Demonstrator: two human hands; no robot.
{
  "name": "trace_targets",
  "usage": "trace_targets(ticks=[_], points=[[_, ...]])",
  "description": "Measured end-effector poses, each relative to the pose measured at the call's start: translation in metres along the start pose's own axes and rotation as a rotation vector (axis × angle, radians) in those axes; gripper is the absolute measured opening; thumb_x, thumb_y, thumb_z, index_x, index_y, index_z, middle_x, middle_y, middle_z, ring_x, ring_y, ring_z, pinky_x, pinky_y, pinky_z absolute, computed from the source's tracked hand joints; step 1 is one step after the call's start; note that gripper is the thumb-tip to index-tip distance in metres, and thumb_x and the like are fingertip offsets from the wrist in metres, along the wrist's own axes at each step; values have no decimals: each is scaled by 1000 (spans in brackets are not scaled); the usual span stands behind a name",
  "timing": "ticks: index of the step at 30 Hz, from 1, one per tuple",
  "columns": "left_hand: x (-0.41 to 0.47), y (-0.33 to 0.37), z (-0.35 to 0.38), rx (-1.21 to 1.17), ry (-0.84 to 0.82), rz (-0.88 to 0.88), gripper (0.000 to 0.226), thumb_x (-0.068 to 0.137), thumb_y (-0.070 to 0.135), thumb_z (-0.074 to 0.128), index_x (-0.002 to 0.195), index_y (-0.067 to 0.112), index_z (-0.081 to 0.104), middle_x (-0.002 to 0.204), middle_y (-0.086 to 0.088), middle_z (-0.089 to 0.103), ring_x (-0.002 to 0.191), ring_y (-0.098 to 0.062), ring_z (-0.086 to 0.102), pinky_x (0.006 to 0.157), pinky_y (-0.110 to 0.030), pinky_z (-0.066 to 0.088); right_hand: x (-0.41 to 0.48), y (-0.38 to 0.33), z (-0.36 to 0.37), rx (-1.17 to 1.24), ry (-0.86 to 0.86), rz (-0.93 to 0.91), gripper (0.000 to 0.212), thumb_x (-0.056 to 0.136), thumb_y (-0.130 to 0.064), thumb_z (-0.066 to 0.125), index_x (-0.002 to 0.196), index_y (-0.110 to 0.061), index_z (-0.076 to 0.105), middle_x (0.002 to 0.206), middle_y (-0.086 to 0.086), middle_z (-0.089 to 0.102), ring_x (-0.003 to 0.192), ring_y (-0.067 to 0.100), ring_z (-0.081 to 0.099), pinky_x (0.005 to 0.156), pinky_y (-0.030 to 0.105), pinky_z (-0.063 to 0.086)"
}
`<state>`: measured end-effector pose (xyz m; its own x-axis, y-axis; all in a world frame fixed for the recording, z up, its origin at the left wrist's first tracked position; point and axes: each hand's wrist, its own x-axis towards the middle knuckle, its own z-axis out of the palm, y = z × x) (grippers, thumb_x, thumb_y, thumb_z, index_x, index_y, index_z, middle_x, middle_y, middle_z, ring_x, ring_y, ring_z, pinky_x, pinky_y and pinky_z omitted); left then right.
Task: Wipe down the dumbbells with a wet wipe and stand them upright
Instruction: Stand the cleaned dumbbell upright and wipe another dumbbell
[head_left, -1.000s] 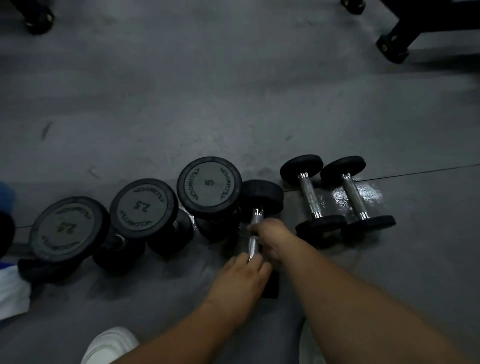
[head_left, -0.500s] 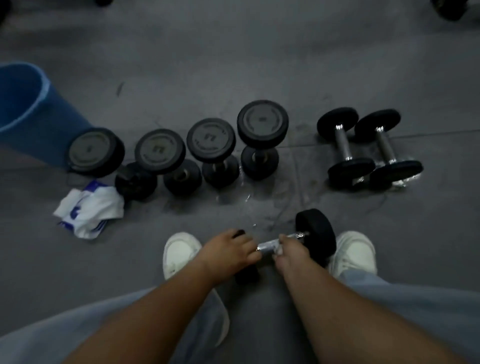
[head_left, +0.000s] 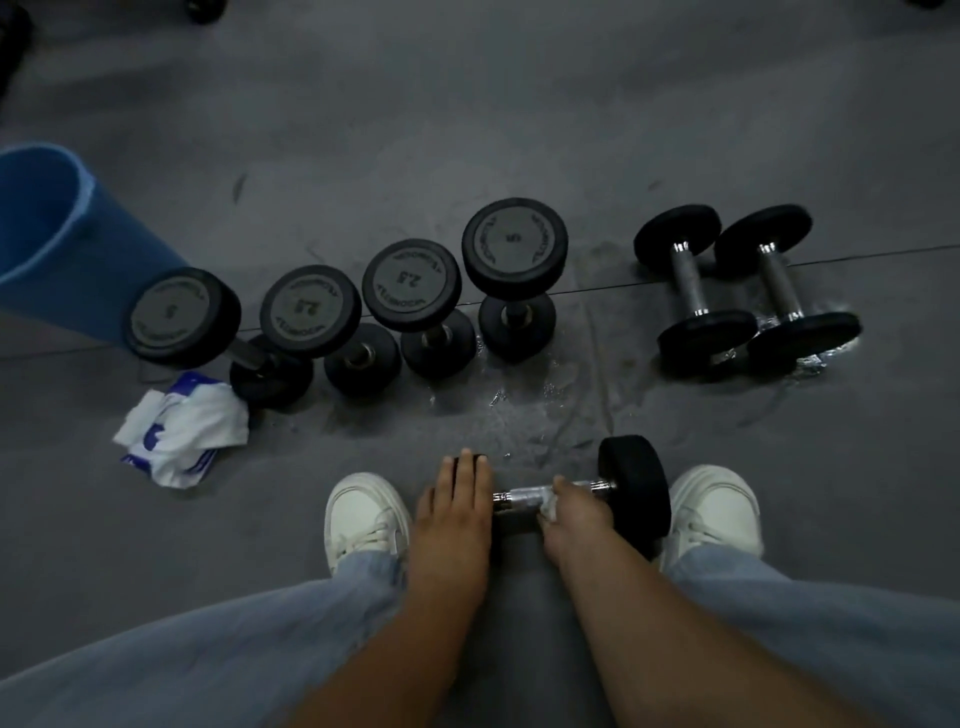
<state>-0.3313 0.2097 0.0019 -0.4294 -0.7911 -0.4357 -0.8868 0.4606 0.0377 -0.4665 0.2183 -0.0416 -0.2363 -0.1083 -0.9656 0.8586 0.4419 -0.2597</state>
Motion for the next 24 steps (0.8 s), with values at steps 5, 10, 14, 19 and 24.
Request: trace_targets(ticks=[5,10,14,19,24], points=[[18,-14,5,58,-19,56,92,90,25,60,156,13,-2,164,-6,1,152,-26,1,121,-36,14,-14,7,-15,-921,196,-421,43,91,-42,58,111,-4,62,108,15,68,98,34,64,86,36,51],[33,-25,-1,-50,43,124,92,80,29,70,155,10,20,160,-9,25,147,-27,28,115,-37,28,-37,11,4,-1185,9,-1091,19,83,-7,42,99,-13,50,106,7,50,94,27,52,82,39,43],[15,-24,4,-79,60,92,96,87,24,62,157,9,-2,165,-10,-1,153,-26,3,121,-38,14,-32,2,11,-1213,-136,-1113,15,90,-7,47,94,-20,51,93,-1,55,81,18,54,74,35,45],[31,-26,3,-125,43,39,89,96,27,51,156,17,-13,165,-3,-10,152,-23,-10,122,-43,4,-12,1,16,-1446,8,-1321,21,80,-20,64,98,-31,62,92,-10,65,97,14,58,88,34,40],[32,-29,10,-166,56,48,89,96,24,50,156,18,-14,165,-1,-12,152,-22,-14,122,-43,3,12,19,16,-1520,19,-1419,23,87,-29,55,108,-32,66,109,-15,69,120,15,57,102,42,31]])
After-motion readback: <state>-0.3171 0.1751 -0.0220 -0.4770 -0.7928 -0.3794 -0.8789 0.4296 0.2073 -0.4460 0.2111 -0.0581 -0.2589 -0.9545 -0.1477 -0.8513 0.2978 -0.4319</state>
